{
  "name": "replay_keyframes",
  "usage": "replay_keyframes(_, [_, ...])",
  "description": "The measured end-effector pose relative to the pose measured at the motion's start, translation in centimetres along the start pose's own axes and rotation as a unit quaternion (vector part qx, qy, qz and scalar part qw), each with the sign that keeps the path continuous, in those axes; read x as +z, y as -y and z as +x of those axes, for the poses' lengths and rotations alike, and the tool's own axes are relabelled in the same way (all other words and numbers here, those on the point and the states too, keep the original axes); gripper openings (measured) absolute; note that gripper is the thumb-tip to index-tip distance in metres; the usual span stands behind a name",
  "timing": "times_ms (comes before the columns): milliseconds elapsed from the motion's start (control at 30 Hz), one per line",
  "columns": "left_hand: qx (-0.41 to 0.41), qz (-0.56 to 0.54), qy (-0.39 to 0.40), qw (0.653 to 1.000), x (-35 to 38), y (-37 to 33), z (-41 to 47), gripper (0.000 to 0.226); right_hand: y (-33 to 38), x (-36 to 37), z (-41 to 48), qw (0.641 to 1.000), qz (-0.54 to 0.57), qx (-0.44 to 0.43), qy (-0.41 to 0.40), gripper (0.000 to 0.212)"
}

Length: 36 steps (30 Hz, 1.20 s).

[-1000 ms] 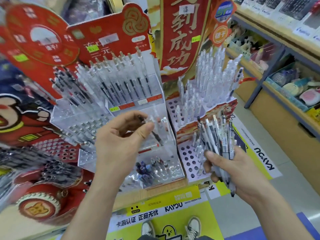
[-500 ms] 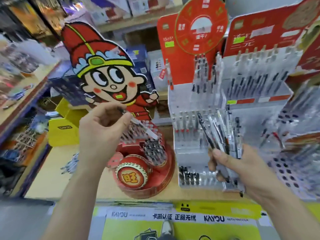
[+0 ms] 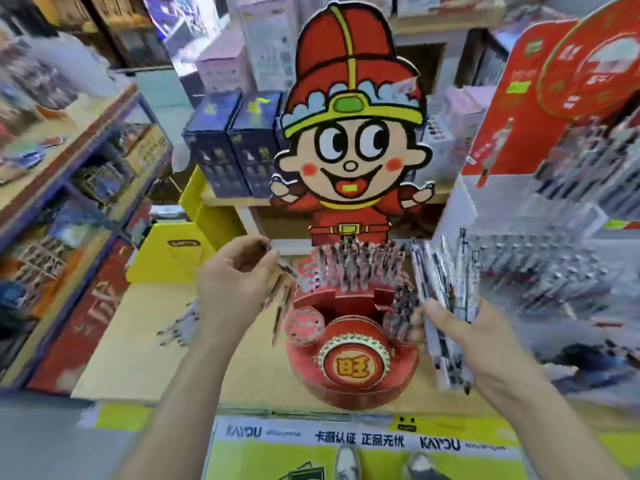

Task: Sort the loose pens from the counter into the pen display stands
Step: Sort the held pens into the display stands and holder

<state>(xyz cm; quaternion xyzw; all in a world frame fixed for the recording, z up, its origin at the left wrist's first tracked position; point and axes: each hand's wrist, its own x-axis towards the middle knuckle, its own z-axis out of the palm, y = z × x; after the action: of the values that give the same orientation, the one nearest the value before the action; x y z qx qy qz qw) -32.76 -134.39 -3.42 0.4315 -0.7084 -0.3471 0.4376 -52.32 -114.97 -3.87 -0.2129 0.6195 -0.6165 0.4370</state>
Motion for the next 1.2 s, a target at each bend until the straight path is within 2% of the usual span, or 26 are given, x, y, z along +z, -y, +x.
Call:
replay_keyframes(133, [-0.007, 0.004, -0.002, 1.0, 1.0, 1.8, 0.7, 0.014, 0.1, 0.9, 0.7, 1.0, -0.018, -0.008, 0.004, 0.022])
replay_keyframes(267, [0.005, 0.03, 0.004, 1.0, 1.6, 2.4, 1.1, 0.015, -0.1, 1.6, 1.4, 1.0, -0.014, 0.002, 0.004, 0.016])
replay_keyframes(500, [0.007, 0.018, 0.062, 0.998, 1.8, 1.7, 2.3, 0.017, 0.1, 2.3, 1.7, 0.999, -0.024, 0.023, 0.021, 0.03])
replay_keyframes(733, [-0.023, 0.043, 0.144, 0.988, 2.7, 1.6, 1.8, 0.022, 0.7, 3.0, 1.7, 0.999, 0.007, 0.028, 0.041, 0.027])
replay_keyframes(833, [-0.042, 0.037, 0.147, 0.988, 2.9, 1.3, 2.1, 0.012, 0.7, 3.4, 1.7, 0.999, 0.013, 0.027, 0.036, 0.027])
replay_keyframes(967, [0.036, 0.127, 0.167, 0.977, 3.0, 1.1, 2.8, 0.01, 0.9, 3.9, 1.8, 0.999, 0.006, 0.019, 0.038, 0.024])
replay_keyframes(1067, [0.103, 0.215, 0.24, 0.941, 3.0, 0.9, 3.4, 0.018, 0.9, 4.3, 2.0, 0.999, -0.007, 0.015, 0.037, 0.024])
replay_keyframes(1133, [0.091, 0.216, 0.266, 0.935, 2.9, 1.0, 3.6, 0.02, 0.9, 4.5, 2.1, 0.999, -0.013, 0.011, 0.04, 0.025])
replay_keyframes(1200, [0.049, 0.189, 0.257, 0.946, 2.9, 1.2, 3.5, 0.02, 0.9, 4.8, 2.1, 0.999, -0.018, 0.01, 0.047, 0.026])
